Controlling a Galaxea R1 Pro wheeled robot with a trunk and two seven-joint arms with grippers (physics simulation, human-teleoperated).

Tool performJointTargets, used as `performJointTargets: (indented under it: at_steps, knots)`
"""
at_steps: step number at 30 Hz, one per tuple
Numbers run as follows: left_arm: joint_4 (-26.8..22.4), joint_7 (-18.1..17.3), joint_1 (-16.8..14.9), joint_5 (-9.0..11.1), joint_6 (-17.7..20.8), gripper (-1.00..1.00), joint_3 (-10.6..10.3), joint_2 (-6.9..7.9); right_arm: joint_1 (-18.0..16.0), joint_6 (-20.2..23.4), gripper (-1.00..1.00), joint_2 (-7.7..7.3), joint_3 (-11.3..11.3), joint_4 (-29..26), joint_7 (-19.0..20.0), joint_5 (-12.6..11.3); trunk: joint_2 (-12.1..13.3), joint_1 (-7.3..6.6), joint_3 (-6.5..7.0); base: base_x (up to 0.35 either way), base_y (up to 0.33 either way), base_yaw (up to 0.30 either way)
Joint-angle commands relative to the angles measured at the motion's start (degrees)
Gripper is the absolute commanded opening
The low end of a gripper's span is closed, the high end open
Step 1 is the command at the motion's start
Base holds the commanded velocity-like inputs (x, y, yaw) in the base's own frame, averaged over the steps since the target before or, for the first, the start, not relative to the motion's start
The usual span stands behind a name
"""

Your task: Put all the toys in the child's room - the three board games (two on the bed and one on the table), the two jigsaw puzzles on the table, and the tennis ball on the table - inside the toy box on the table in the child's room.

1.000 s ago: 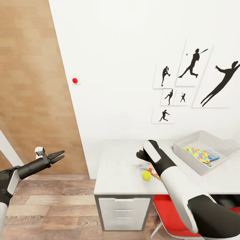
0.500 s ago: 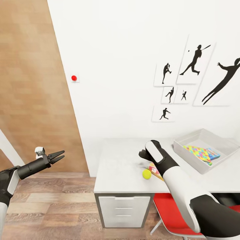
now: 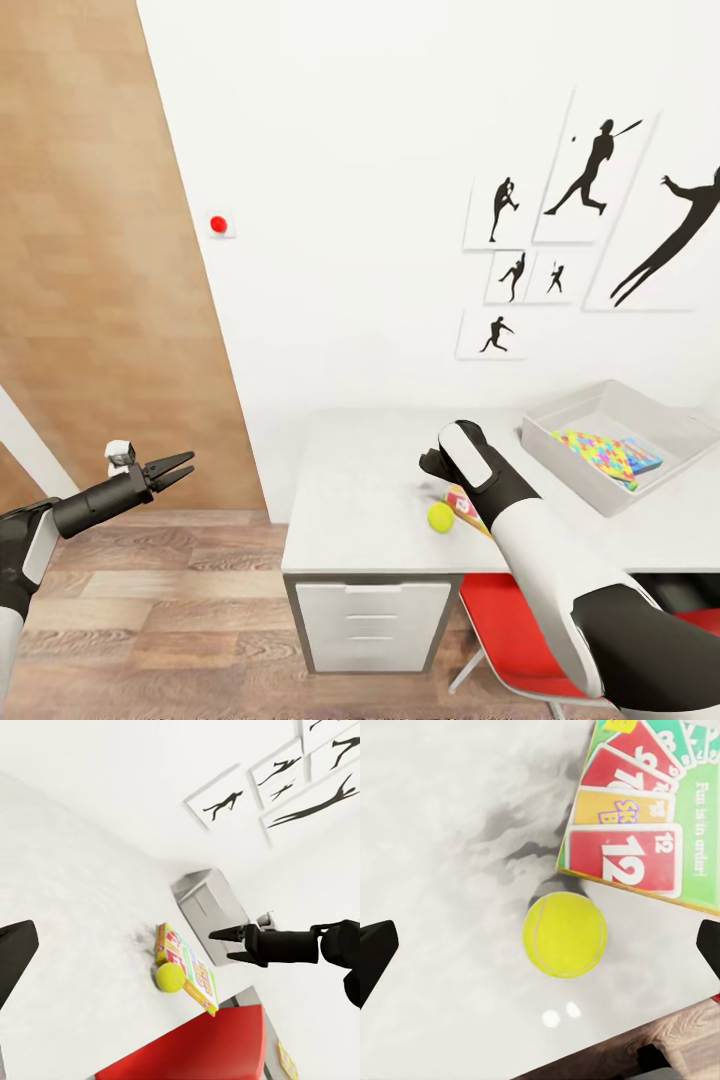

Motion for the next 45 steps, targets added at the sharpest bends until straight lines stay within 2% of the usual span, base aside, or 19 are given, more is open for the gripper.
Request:
performJointTargets:
  at_steps: [1,27,45]
  knots:
    - [0.0,-0.1,-0.1,0.1,0.6,1.0,0.0,0.0,-0.1,0.1,1.0,-0.03,0.2,-0.1,-0.5,-0.5,-0.1,0.03,-0.22,0.0,0.0,0.0]
    - [0.0,-0.1,-0.1,0.1,0.5,1.0,0.0,-0.01,-0.1,0.1,1.0,-0.17,0.2,-0.1,-0.5,-0.4,-0.1,0.03,-2.67,0.0,0.0,0.0]
    - [0.0,-0.1,-0.1,0.1,0.3,1.0,0.0,-0.01,-0.1,0.0,1.0,-1.27,0.2,-0.1,-0.5,-0.4,-0.1,0.03,-4.37,0.0,0.0,0.0]
